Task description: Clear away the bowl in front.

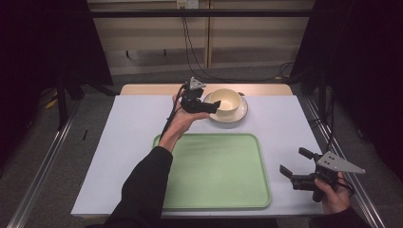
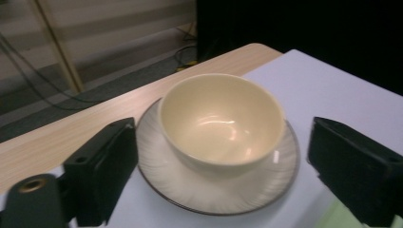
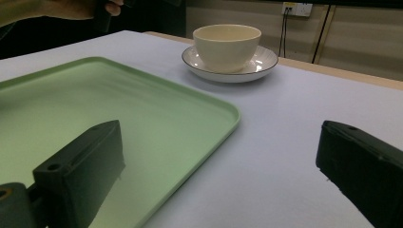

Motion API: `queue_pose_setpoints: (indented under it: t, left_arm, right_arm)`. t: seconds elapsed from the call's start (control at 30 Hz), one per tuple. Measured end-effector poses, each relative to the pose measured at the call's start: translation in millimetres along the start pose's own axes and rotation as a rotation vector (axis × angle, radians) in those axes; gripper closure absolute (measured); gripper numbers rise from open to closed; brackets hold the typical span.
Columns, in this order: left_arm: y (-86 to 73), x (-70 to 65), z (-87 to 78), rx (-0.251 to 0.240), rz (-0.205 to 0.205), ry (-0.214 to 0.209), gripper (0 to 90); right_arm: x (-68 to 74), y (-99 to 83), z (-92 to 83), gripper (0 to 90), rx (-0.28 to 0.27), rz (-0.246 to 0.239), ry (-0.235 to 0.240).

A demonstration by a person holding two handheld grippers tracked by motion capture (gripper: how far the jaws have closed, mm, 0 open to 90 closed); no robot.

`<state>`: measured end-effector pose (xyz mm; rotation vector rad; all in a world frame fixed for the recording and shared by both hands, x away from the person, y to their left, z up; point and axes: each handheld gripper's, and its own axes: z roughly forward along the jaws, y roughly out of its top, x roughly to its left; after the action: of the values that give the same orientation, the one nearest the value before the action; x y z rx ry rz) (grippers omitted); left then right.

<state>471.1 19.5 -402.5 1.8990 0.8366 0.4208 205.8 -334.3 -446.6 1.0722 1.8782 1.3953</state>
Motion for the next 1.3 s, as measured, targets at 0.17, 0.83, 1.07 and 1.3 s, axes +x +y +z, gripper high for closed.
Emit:
queue_pose_setpoints:
  t: [0.17, 0.83, 1.07, 1.3]
  left_arm:
    - [0.5, 9.3, 17.9, 0.065, -0.02, 0.035, 9.6]
    - [-10.4, 12.4, 71.9, 0.176, -0.094, 0.044, 20.4]
    - [-7.2, 9.4, 85.1, 0.244, -0.111, 0.058, 27.0]
    - [-11.9, 8.6, 91.2, 0.306, -0.145, 0.058, 38.3]
  right_arm:
    - [-0.4, 0.0, 0.0, 1.6, 0.0, -0.004, -0.002]
    - [0.8, 0.1, -0.3, 1.5, -0.006, -0.007, 0.006]
    - [1.2, -0.1, -0.1, 1.5, -0.005, -0.008, 0.007]
    - [1.1, 0.1, 0.1, 1.5, -0.009, -0.006, 0.004]
